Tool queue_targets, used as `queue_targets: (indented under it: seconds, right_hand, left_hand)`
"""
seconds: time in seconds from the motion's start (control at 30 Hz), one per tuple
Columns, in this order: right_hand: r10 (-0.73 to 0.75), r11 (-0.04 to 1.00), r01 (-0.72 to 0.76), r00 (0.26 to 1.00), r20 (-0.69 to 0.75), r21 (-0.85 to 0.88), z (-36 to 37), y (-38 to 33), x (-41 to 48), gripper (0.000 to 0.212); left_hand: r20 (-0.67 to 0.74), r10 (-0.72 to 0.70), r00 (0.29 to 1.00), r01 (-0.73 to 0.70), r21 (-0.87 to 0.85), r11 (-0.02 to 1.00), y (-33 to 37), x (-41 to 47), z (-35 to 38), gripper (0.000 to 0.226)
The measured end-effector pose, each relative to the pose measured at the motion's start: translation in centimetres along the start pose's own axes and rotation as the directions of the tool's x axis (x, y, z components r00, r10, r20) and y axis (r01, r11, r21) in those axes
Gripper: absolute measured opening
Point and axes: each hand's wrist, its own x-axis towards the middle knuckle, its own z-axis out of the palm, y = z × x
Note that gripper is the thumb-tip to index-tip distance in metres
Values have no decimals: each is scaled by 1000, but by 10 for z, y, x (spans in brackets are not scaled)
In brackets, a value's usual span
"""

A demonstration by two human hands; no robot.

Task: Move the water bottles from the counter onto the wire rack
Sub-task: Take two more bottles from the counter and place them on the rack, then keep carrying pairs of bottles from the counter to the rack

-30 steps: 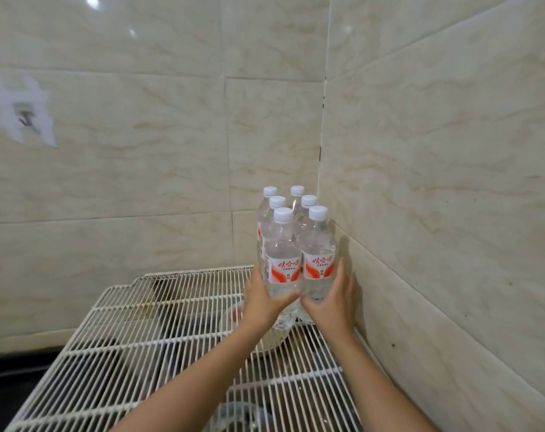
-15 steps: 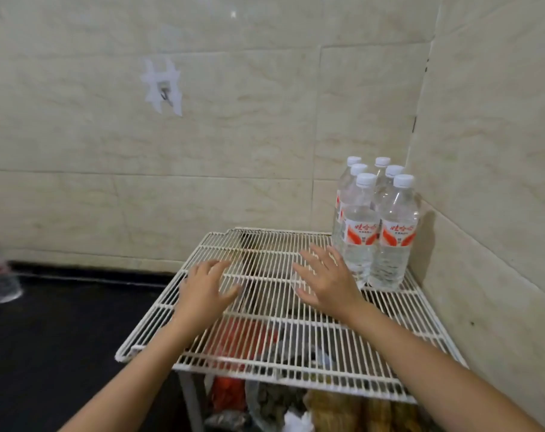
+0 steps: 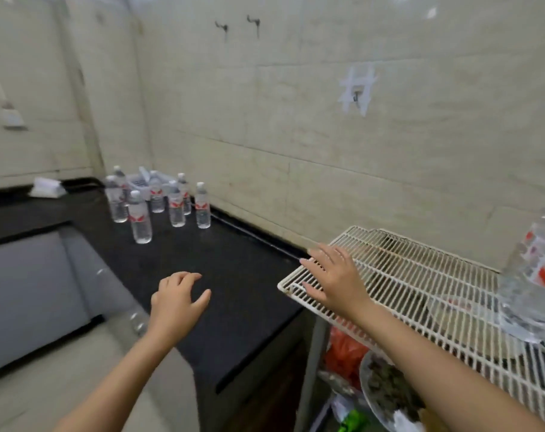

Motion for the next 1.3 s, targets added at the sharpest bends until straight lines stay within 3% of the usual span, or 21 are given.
queue_targets:
  seconds: [0.1,0.2,0.33,0.6,0.73,0.97,1.13,1.3]
  right_hand:
    - [17,989,-5,997,-79,147,13,-48,28,34]
    - [-14,978,25,999,-53,209,21,-106,48,35]
    - [-96,956,76,994,55,284,28,-202,73,37]
    - [-238,903,131,945,222,408,41,-399,109,43]
    - [-304,886,149,902,307,438,48,-477,107,46]
    - [-395,875,161,785,478,457,90,-535,111,66]
    - [-493,831,284,773,398,479,136,-564,149,63]
    - [-529,790,335,795,297,513,207,-587,210,66]
  left_hand:
    - [-68,-82,994,86,55,995,-46,-12,-36,41]
    - [-99,-121,988,133,120,984,-89,-30,-74,44]
    - [-91,-116,989,135,242,961,-153,-69,-127,61]
    - [19,-278,960,222,551,804,-286,-158,-233,54]
    - [50,-395,917,298,572,764,-339,-193,-255,54]
    - [58,-491,869,378,561,737,-386,-204,-246,58]
    - [46,-464,885,348,596,723,-428,-158,-238,58]
    - [65,-432,899,336,529,779,-471,-75,-241,67]
